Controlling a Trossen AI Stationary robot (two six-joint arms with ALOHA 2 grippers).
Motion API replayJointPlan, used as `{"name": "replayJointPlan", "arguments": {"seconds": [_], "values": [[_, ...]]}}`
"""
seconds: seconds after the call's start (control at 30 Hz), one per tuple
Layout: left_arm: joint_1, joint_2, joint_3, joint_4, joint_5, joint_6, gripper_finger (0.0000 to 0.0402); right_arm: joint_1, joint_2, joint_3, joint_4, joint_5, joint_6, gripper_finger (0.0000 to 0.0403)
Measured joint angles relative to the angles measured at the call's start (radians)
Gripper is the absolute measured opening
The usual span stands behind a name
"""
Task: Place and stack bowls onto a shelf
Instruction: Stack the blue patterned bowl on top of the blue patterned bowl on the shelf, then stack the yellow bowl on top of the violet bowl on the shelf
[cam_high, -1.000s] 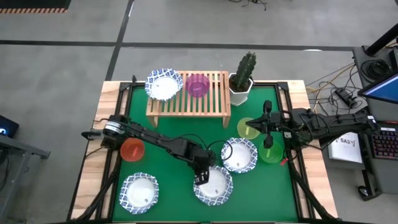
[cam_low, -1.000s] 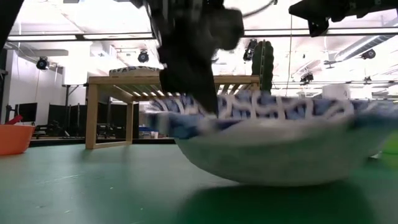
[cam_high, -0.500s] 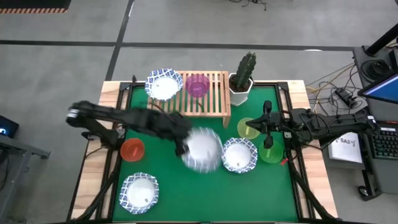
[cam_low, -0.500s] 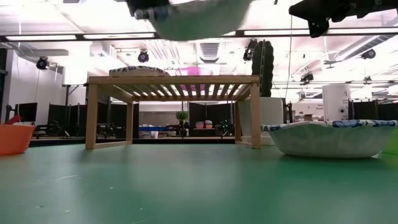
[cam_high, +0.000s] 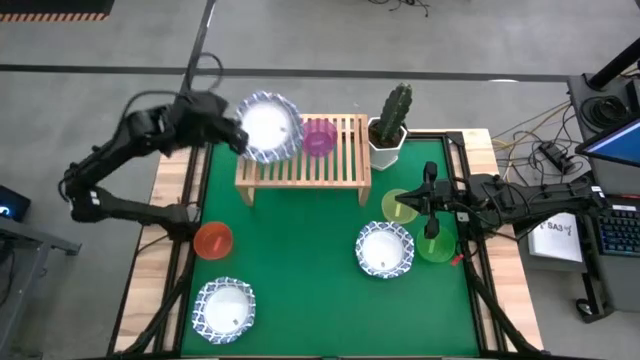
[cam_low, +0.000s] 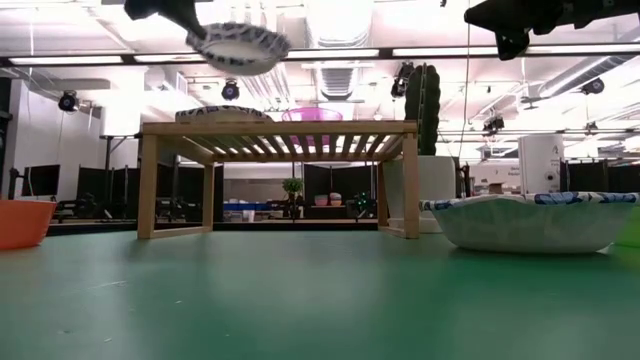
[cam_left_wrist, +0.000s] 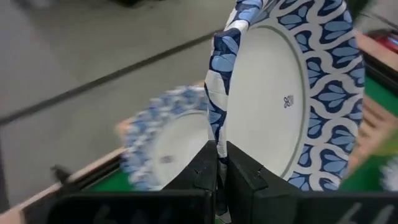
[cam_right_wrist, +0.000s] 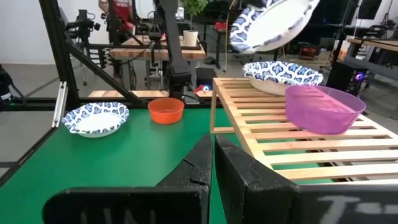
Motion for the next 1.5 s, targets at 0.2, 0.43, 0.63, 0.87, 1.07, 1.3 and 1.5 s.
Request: {"name": "replayJointPlan", "arguments": {"seconds": [0.2, 0.43, 0.63, 0.87, 1.07, 1.3, 1.5], "values": [[0.266, 0.053, 0.000, -0.022, 0.192, 0.099, 0.0000, 0.000, 0.000, 0.000, 0.003, 0.004, -0.011, 0.0009], [0.334, 0.134, -0.001, -0.046, 0.269, 0.165, 0.0000, 0.000, 0.000, 0.000, -0.001, 0.004, -0.011, 0.0009], [0.334, 0.174, -0.001, -0.061, 0.264, 0.180, 0.0009, 0.000, 0.000, 0.000, -0.001, 0.004, -0.026, 0.0009], [0.334, 0.202, -0.001, -0.061, 0.258, 0.181, 0.0042, 0.000, 0.000, 0.000, -0.001, 0.004, -0.026, 0.0009], [0.333, 0.207, -0.002, -0.057, 0.237, 0.190, 0.0084, 0.000, 0.000, 0.000, -0.001, 0.004, -0.026, 0.0009], [0.333, 0.202, -0.002, -0.076, 0.195, 0.196, 0.0132, 0.000, 0.000, 0.000, -0.001, 0.004, -0.026, 0.0009], [0.279, 0.167, -0.004, -0.112, 0.195, 0.199, 0.0154, 0.000, 0.000, 0.000, -0.001, 0.005, -0.019, 0.0009]]}}
